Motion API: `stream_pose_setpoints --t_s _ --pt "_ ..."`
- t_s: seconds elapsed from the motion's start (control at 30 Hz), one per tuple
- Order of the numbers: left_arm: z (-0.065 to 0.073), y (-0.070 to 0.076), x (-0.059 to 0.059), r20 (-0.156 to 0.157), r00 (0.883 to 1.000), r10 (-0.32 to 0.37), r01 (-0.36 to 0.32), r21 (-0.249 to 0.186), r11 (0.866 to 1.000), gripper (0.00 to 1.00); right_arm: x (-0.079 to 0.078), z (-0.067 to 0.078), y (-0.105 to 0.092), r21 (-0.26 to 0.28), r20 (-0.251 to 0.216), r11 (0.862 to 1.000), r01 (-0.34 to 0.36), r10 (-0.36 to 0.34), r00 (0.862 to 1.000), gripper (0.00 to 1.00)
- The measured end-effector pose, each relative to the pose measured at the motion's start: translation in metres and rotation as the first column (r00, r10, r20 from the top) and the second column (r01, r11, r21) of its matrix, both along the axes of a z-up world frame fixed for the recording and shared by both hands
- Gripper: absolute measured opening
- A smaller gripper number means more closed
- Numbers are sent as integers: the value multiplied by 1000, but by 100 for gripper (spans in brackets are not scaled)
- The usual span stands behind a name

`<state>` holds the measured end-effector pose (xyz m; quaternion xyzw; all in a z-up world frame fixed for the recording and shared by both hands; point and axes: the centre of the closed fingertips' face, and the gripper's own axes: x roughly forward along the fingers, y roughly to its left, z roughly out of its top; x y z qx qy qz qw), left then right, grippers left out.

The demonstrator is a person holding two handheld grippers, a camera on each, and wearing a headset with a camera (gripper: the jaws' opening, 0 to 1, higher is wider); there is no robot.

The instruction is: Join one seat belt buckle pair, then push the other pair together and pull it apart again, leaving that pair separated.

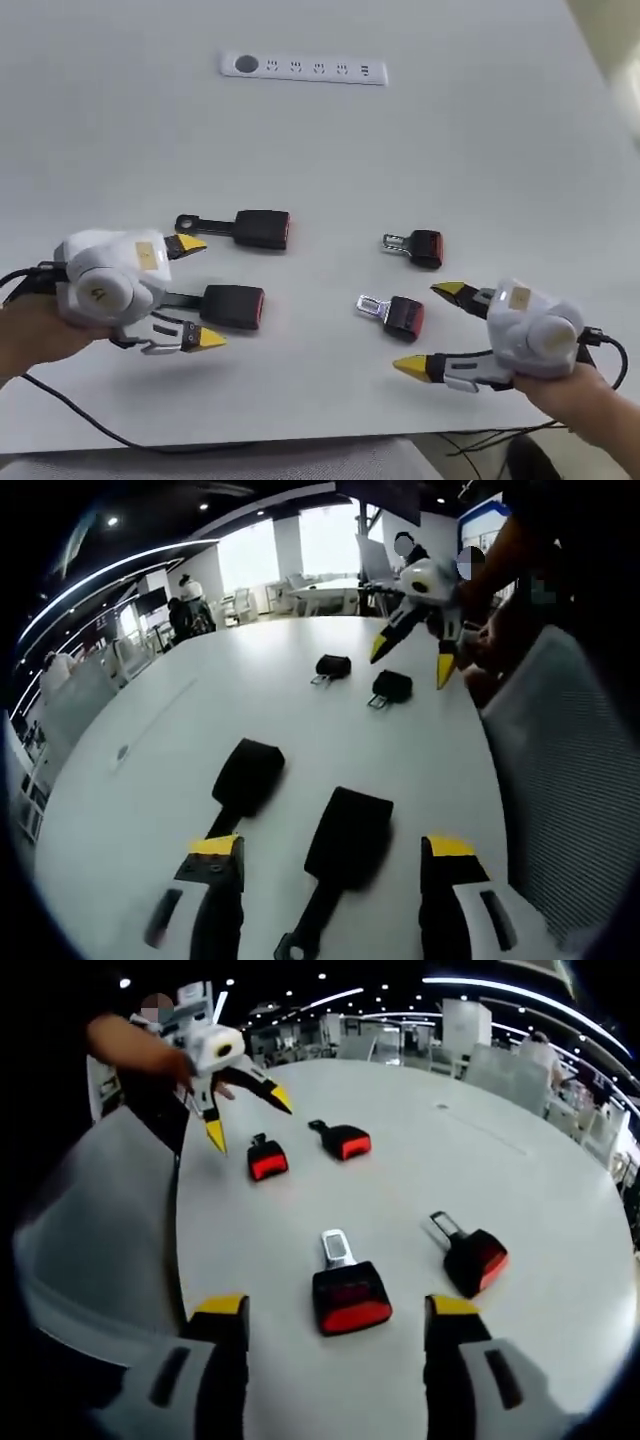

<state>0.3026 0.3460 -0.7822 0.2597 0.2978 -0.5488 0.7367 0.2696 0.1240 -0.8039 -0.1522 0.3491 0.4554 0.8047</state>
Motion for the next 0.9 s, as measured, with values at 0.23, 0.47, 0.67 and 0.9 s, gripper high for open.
stream_pose_setpoints --t_s 0.23,0.47,0.67,0.9 --pt "-21 -4 0 -35 998 -50 52 49 997 66 4 -8 -2 -9 -27 1000 -12 12 1000 69" --pt "-34 -2 1 -34 993 -109 112 91 990 61 5 -15 -2 -27 -48 998 -52 51 998 61" --pt "-39 -3 -2 -49 987 -150 155 114 981 49 7 -19 -2 -42 -68 995 -91 88 994 52" --pt "-39 -7 -4 -72 982 -174 181 97 979 40 5 -25 -6 -96 -83 983 -159 151 985 40"
